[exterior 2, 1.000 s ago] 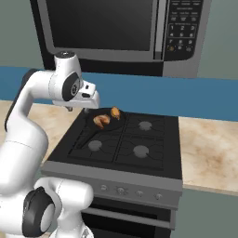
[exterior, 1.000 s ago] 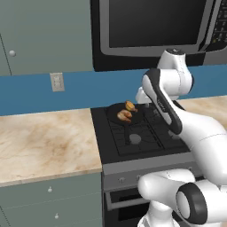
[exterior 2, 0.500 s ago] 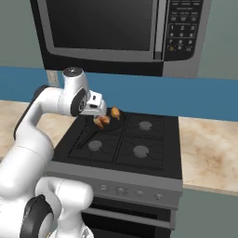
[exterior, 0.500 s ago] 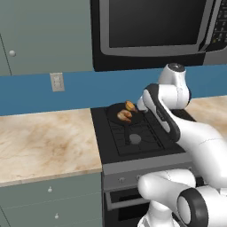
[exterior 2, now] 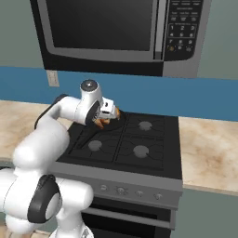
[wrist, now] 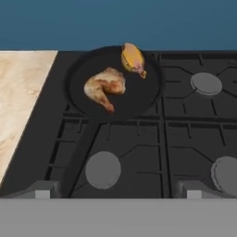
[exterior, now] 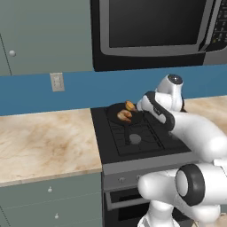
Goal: Take the chicken drumsticks from the pan and place one on each plate on the dining counter.
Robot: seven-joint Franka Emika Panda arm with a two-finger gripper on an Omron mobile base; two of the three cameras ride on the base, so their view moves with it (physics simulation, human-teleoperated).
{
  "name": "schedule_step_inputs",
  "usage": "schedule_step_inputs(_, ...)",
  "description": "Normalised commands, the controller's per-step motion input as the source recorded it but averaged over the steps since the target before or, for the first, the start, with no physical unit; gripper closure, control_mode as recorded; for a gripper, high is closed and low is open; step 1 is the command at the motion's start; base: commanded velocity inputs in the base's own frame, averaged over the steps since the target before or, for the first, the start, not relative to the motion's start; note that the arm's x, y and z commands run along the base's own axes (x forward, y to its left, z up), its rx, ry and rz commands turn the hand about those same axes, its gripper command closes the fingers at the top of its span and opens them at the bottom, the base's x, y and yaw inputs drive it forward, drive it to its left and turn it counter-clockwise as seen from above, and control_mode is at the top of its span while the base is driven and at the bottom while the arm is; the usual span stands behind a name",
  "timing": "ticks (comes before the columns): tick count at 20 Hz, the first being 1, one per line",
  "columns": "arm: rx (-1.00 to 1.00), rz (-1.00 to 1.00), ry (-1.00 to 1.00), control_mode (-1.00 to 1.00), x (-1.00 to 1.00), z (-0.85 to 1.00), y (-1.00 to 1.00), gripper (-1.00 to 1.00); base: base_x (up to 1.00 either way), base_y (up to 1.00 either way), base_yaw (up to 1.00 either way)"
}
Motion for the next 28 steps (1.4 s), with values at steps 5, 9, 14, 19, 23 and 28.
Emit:
schedule_step_inputs(5,0.05,0.0,0.0,-1.0,0.98,-0.1,0.0,-1.0,0.0,0.0,0.0)
schedule_step_inputs(9,0.0,0.0,0.0,-1.0,0.86,-0.15,0.0,-1.0,0.0,0.0,0.0)
schedule_step_inputs(14,0.0,0.0,0.0,-1.0,0.77,-0.35,0.0,-1.0,0.0,0.0,0.0)
schedule_step_inputs(19,-0.01,0.0,0.0,-1.0,0.63,-0.48,0.0,-1.0,0.0,0.0,0.0)
schedule_step_inputs(23,0.0,0.0,0.0,-1.0,0.64,-0.39,0.0,-1.0,0.0,0.0,0.0)
schedule_step_inputs(28,0.0,0.0,0.0,-1.0,0.59,-0.43,0.0,-1.0,0.0,0.0,0.0)
